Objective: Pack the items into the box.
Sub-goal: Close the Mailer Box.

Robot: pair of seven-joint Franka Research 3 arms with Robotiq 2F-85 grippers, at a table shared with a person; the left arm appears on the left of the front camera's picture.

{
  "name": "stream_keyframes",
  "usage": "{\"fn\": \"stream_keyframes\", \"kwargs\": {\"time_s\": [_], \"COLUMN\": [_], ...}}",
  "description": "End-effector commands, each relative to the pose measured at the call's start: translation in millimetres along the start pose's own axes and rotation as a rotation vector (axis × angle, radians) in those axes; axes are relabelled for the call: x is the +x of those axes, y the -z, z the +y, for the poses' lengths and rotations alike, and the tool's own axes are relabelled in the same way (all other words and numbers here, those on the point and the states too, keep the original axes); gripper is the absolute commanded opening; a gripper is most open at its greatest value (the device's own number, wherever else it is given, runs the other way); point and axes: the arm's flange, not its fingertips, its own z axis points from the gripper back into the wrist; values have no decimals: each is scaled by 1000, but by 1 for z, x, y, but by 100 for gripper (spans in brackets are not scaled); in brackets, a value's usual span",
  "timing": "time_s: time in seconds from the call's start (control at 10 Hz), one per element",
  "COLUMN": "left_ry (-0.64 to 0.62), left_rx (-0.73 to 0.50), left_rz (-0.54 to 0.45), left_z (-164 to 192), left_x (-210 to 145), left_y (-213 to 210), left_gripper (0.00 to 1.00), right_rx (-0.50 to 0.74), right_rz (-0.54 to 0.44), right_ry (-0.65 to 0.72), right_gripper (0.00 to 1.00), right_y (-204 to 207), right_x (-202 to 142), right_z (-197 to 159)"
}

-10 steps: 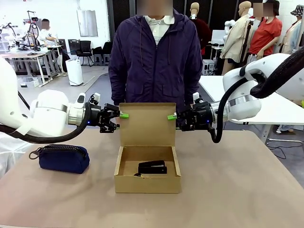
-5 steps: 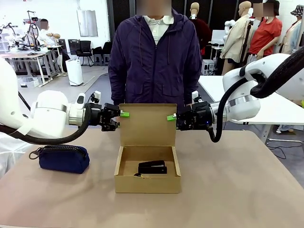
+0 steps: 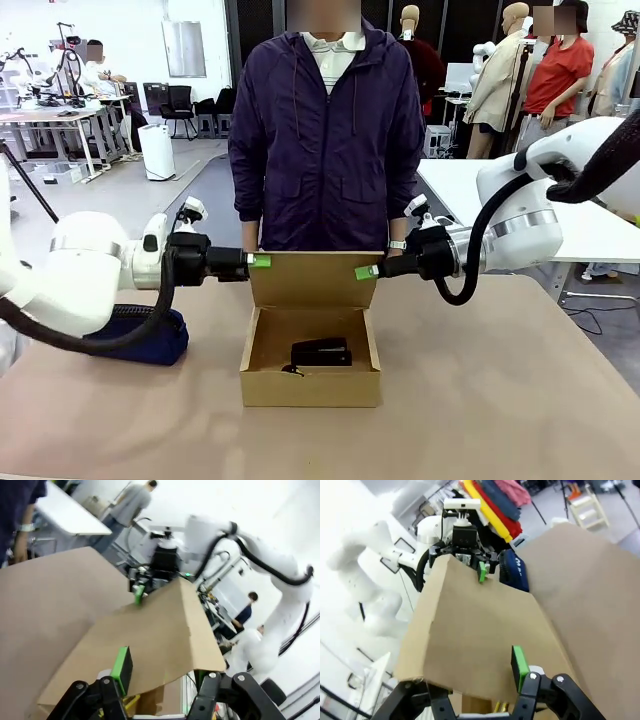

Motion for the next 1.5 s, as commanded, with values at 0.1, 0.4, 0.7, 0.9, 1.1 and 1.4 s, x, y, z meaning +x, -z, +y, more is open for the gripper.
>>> {"fn": "stream_keyframes", "kwargs": {"time_s": [0.1,0.4,0.7,0.9,1.1,1.4], "left_ry": [148,219,389,388,404,455], "left_rx": [-90,-152,-110,-101,-102,-18], "left_rz": [41,144,174,177,174,144], "left_z": [-4,3,8,9,6,-7], "left_x": [-30,-53,-62,-62,-60,-53], "left_y": [-8,-9,-15,-12,-17,-44], "left_gripper": [64,64,64,97,100,100], "right_rx": [36,60,96,112,102,17], "right_rz": [-59,-109,-71,-64,-27,-1], "right_ry": [-206,-311,-330,-332,-314,-307], "right_gripper": [61,61,61,86,100,100], "right_y": [12,17,23,19,7,-31], "right_x": [-22,-47,-62,-66,-67,-74], "right_z": [11,15,13,14,17,32]}}
